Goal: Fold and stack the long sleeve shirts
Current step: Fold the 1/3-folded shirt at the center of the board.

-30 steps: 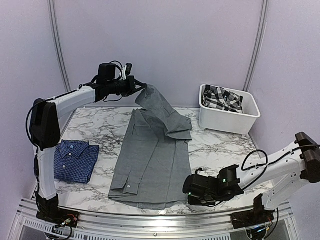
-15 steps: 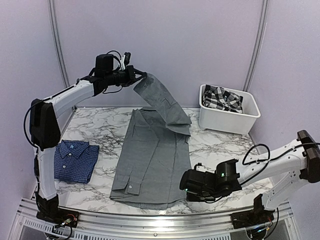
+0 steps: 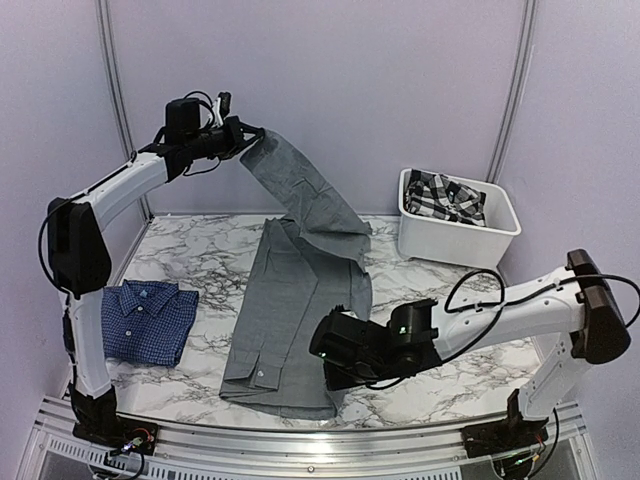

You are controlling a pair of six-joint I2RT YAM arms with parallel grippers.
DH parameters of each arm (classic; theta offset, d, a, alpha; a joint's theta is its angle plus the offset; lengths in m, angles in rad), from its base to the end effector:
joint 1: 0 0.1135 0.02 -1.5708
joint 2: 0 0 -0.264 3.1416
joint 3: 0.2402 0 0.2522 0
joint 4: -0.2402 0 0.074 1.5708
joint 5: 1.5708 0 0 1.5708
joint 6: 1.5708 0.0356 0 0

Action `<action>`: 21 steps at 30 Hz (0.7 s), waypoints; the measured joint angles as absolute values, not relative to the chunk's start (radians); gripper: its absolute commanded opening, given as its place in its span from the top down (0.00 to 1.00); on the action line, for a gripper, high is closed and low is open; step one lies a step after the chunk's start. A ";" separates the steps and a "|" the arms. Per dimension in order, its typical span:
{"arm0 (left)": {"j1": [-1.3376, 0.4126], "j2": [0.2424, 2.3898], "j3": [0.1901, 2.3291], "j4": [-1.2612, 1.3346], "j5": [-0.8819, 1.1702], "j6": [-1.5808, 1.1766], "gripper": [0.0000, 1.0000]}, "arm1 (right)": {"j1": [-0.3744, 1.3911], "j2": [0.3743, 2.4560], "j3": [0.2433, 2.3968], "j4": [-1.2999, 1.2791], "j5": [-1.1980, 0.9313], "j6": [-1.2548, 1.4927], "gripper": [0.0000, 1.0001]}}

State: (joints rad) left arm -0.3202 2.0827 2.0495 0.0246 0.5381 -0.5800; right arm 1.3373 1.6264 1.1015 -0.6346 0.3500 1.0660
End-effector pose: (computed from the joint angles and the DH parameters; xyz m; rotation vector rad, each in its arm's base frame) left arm 0.4695 -0.1749 0.3946 0.2314 1.6791 -1.1112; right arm 0.0858 0.3082 0.2078 -0.2615 2.6389 0.3465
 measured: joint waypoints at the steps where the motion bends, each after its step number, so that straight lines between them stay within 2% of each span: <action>1: -0.310 2.074 2.038 0.023 0.537 -0.580 1.00 | 1.337 1.645 1.111 -0.620 0.340 1.042 1.00; 12: -0.213 1.942 1.919 0.021 0.524 -0.580 1.00 | 1.317 1.781 1.168 -0.466 0.167 0.858 1.00; 21: -0.181 1.925 1.887 0.013 0.507 -0.575 1.00 | 1.314 1.788 1.170 -0.424 0.095 0.814 1.00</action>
State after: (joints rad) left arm -0.1814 1.9251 1.8870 0.0128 0.5068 -0.5755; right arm 1.3136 1.7882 1.1698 -0.4244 0.0952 0.8143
